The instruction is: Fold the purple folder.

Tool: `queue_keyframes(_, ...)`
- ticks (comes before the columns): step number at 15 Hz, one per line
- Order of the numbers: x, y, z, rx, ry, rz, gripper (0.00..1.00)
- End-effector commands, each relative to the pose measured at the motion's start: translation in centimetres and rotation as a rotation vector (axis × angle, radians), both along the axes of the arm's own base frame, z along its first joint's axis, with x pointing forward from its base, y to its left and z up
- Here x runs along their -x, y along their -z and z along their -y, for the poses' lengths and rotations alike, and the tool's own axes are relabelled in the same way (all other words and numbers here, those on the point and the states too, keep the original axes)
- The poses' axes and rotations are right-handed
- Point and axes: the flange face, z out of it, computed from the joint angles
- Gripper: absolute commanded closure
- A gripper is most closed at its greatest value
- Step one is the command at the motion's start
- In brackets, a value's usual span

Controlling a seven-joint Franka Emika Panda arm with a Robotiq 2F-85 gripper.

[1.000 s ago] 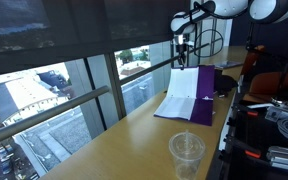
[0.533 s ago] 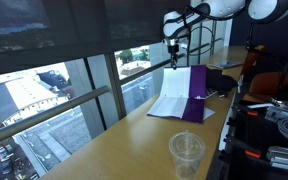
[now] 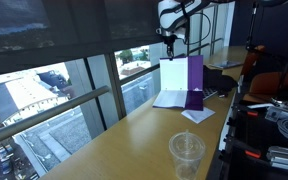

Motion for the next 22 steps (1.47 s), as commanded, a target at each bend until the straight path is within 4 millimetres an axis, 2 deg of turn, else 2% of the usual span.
queue_keyframes(1,2.3,-2.7,-3.8,0.023,-0.017,-0.009,1.0)
queue_keyframes(6,5.6,-2.0,-9.3,0.025,-0.042,-0.085,1.0)
queue_keyframes(12,11.7,1.1,-14.7,0.025,-0.099,-0.199,1.0)
queue_keyframes(14,13.6,2.1,-15.4,0.03,-0.112,-0.219,1.0)
queue_keyframes(17,15.2,3.4,-15.1,0.055,-0.128,-0.22,1.0)
queue_keyframes(22,14.8,3.4,-15.2,0.049,-0.147,-0.125,1.0)
